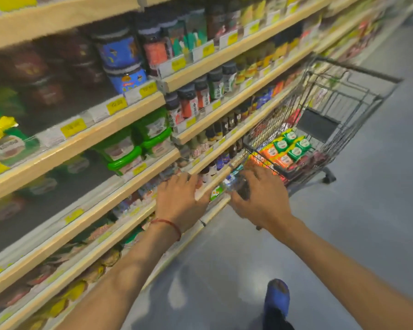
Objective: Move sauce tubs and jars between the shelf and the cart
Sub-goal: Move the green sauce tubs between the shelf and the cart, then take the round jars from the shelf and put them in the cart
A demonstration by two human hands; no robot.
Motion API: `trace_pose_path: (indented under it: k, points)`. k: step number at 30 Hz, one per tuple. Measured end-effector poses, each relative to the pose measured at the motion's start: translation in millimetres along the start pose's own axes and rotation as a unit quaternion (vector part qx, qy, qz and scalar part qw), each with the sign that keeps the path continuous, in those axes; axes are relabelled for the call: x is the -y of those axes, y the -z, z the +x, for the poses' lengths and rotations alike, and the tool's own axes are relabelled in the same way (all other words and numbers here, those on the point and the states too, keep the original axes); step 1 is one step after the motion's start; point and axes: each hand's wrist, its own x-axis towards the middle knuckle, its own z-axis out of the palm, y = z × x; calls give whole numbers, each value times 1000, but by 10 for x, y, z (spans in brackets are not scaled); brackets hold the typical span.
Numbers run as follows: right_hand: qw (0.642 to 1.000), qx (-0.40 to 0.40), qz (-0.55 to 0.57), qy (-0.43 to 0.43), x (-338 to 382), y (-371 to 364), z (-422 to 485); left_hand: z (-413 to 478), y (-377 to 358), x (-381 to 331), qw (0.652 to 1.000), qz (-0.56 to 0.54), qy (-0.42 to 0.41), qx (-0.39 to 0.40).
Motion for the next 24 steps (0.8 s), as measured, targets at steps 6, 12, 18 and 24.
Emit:
trace_pose_path:
  k: [6, 12, 18, 24]
  points:
    - [999, -36, 18, -35, -1135, 20, 360, 755, -253, -912, 998, 28, -51, 0]
    - [999, -19, 5, -43, -2304, 203, 891, 1583, -507, -1921, 997, 41, -69, 9]
    - [998, -3, -19, -58, -3350, 269, 1462, 2300, -834, -2686, 996, 52, -66, 32]
    - [997, 34, -33, -54, -4072, 238, 2120, 3140, -1251, -3107, 995, 46, -60, 60]
